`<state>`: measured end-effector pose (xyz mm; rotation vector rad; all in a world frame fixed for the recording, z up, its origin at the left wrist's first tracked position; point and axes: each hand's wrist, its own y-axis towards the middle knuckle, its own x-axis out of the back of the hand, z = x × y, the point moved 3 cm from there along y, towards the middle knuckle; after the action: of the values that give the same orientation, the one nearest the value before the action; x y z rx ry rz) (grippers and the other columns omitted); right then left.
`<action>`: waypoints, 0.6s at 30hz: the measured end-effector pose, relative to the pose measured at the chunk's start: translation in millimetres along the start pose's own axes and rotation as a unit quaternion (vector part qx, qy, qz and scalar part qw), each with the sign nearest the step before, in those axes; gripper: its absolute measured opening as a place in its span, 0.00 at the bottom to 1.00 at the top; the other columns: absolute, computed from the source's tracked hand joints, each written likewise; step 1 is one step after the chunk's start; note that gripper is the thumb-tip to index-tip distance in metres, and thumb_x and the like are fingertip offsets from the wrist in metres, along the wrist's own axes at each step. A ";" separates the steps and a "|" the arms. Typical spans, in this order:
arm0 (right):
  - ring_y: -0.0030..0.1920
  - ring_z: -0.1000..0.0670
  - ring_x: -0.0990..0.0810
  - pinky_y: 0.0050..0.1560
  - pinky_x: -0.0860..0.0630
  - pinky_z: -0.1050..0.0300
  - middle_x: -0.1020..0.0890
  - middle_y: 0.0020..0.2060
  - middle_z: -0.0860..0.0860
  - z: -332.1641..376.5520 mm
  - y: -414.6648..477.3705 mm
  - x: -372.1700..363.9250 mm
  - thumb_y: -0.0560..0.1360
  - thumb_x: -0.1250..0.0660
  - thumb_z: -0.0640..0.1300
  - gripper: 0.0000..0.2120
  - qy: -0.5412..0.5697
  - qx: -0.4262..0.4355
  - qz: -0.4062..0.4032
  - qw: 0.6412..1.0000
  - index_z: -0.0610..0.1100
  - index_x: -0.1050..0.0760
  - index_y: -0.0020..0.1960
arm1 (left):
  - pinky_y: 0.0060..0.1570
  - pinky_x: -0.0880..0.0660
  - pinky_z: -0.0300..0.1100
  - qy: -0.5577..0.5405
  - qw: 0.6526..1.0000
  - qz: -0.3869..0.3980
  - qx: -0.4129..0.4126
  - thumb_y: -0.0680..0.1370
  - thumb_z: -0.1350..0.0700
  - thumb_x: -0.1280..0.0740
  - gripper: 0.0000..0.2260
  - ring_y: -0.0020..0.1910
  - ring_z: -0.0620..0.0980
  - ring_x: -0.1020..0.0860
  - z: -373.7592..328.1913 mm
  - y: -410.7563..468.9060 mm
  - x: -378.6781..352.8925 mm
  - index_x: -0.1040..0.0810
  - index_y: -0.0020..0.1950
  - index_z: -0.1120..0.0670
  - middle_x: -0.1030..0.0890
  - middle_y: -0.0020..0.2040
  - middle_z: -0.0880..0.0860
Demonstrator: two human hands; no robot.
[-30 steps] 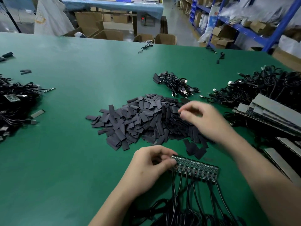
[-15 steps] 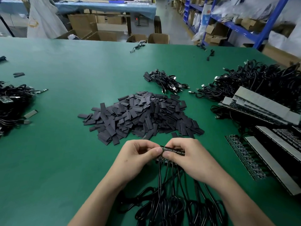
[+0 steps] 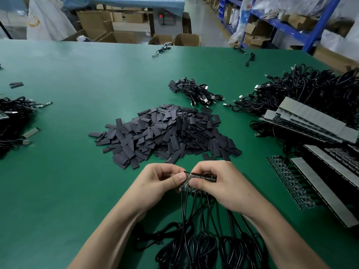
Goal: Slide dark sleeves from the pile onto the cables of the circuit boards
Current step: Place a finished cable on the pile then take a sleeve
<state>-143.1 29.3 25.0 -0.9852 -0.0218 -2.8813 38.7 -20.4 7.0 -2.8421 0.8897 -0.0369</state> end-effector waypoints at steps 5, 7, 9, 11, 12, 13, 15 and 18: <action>0.44 0.60 0.17 0.48 0.22 0.58 0.15 0.41 0.61 -1.9 0.0 2.4 0.77 0.26 0.51 0.01 -0.001 -0.013 -0.016 1.000 0.56 0.17 0.47 | 0.39 0.24 0.35 -0.023 0.999 -0.028 0.004 0.72 0.49 0.25 0.09 0.36 0.46 0.20 0.7 -1.0 0.5 0.12 0.47 0.53 0.15 0.39 0.54; 0.46 0.62 0.17 0.50 0.21 0.58 0.15 0.42 0.63 -5.7 -2.0 3.7 0.77 0.27 0.51 0.02 -0.029 -0.024 -0.029 0.999 0.58 0.17 0.49 | 0.41 0.23 0.36 -0.028 0.999 -0.034 -0.008 0.72 0.48 0.25 0.10 0.38 0.47 0.20 -0.8 -1.9 1.1 0.13 0.47 0.53 0.15 0.40 0.54; 0.53 0.65 0.20 0.55 0.25 0.64 0.17 0.47 0.66 -6.3 -6.8 4.3 0.77 0.30 0.55 0.08 -0.061 -0.008 -0.052 0.997 0.61 0.18 0.56 | 0.41 0.25 0.34 -0.024 0.999 -0.039 -0.031 0.73 0.48 0.24 0.08 0.37 0.45 0.22 -3.7 -2.5 2.1 0.13 0.45 0.52 0.17 0.38 0.50; 0.60 0.64 0.23 0.60 0.29 0.66 0.19 0.51 0.67 -1.2 -11.6 3.0 0.77 0.34 0.61 0.14 -0.060 0.036 -0.074 0.995 0.59 0.18 0.58 | 0.39 0.27 0.33 -0.034 0.997 -0.047 -0.054 0.74 0.49 0.23 0.07 0.35 0.43 0.25 -7.9 -3.0 2.9 0.13 0.43 0.51 0.20 0.35 0.48; 0.61 0.62 0.24 0.61 0.29 0.66 0.19 0.52 0.66 2.1 -13.6 0.7 0.77 0.36 0.62 0.15 -0.043 0.055 -0.081 0.994 0.58 0.18 0.57 | 0.38 0.28 0.33 -0.044 0.996 -0.048 -0.065 0.73 0.48 0.23 0.07 0.34 0.43 0.26 -9.5 -3.2 2.9 0.14 0.42 0.51 0.21 0.34 0.48; 0.62 0.60 0.24 0.61 0.29 0.66 0.19 0.52 0.66 5.3 -15.0 -2.6 0.77 0.37 0.63 0.16 -0.025 0.068 -0.088 0.994 0.56 0.17 0.56 | 0.37 0.28 0.33 -0.048 0.995 -0.046 -0.077 0.72 0.48 0.23 0.07 0.34 0.43 0.26 -10.0 -3.2 2.5 0.14 0.42 0.51 0.21 0.34 0.48; 0.64 0.57 0.24 0.63 0.30 0.66 0.20 0.54 0.64 11.5 -16.1 -9.6 0.77 0.35 0.63 0.16 -0.011 0.087 -0.101 0.991 0.54 0.17 0.54 | 0.37 0.28 0.32 -0.051 0.993 -0.039 -0.100 0.72 0.51 0.23 0.04 0.34 0.42 0.25 -12.1 -3.8 0.0 0.13 0.42 0.50 0.19 0.34 0.49; 0.61 0.55 0.23 0.61 0.30 0.66 0.19 0.52 0.63 15.3 -16.6 -14.8 0.77 0.32 0.59 0.10 0.018 0.090 -0.124 0.988 0.54 0.17 0.47 | 0.37 0.27 0.30 -0.051 0.990 -0.035 -0.128 0.73 0.56 0.25 0.03 0.34 0.39 0.23 -13.9 -4.9 -4.2 0.13 0.41 0.49 0.17 0.36 0.48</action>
<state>-123.7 47.8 28.3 -0.9591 -0.4238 -3.0460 37.1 -16.1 21.6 -3.0760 0.8272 0.2276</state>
